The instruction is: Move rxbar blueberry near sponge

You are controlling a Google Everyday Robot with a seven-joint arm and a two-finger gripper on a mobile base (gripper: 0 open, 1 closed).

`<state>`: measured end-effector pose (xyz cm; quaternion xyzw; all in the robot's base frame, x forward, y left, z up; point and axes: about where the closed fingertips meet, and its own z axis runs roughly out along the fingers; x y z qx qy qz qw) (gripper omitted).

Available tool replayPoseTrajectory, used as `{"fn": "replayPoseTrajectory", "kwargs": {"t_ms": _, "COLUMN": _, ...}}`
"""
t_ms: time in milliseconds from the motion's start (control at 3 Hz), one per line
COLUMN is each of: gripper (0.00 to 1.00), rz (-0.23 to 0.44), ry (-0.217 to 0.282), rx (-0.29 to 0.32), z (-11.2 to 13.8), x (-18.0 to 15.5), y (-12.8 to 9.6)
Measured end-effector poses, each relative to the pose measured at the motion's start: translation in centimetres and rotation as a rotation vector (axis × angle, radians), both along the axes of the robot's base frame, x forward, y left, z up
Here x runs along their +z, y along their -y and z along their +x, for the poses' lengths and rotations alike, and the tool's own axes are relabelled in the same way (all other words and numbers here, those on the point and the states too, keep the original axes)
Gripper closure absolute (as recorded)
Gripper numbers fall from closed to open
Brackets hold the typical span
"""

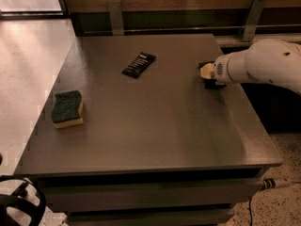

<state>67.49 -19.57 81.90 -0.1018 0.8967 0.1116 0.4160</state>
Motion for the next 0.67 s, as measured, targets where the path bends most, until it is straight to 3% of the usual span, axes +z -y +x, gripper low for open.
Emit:
{"fn": "replayPoseTrajectory", "kwargs": {"t_ms": 333, "gripper": 1.0, "rz": 0.0, "ry": 0.0, "rx": 0.002, "z": -0.01, "x": 0.0, "y": -0.12}}
{"fn": "replayPoseTrajectory", "kwargs": {"t_ms": 667, "gripper": 1.0, "rz": 0.0, "ry": 0.0, "rx": 0.002, "z": -0.01, "x": 0.0, "y": -0.12}}
